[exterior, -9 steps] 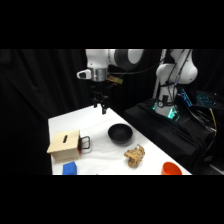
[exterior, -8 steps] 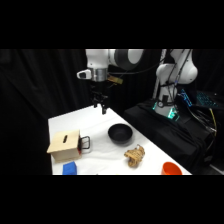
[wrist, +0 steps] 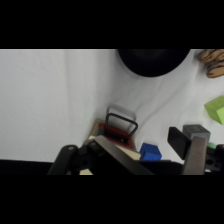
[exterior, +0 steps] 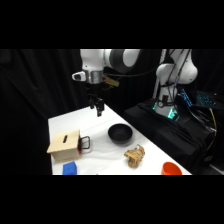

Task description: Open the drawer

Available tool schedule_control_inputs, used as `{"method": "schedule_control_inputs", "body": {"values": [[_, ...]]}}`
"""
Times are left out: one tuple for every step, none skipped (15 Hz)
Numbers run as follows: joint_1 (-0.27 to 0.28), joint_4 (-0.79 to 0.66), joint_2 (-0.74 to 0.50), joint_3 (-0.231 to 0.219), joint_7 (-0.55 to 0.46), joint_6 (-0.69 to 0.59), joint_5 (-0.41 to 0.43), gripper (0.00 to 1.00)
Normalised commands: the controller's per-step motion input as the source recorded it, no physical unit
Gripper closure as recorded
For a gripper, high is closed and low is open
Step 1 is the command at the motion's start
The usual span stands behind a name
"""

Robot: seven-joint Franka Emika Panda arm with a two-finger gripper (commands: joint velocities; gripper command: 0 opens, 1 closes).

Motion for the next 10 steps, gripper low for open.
{"method": "schedule_control_inputs", "body": {"values": [[0.015, 0.47, 0.35, -0.025, 0.39, -0.16, -0.113, 0.00], [0.010, 0.45, 0.35, -0.030, 0.38, -0.14, -0.039, 0.00], [0.009, 0.42, 0.34, -0.038, 0.37, -0.07, -0.019, 0.00], [0.008, 0.39, 0.33, -0.040, 0.31, -0.03, -0.003, 0.00], [0.011, 0.36, 0.33, -0.045, 0.27, 0.01, -0.007, 0.00], [0.022, 0.33, 0.32, -0.059, 0.29, 0.09, -0.040, 0.00], [0.019, 0.32, 0.33, -0.065, 0.28, 0.16, -0.024, 0.00], [0.018, 0.30, 0.33, -0.065, 0.26, 0.21, -0.008, 0.00], [0.026, 0.27, 0.32, -0.067, 0.25, 0.27, -0.007, 0.00], [0.038, 0.26, 0.32, -0.073, 0.24, 0.28, -0.018, 0.00]]}}
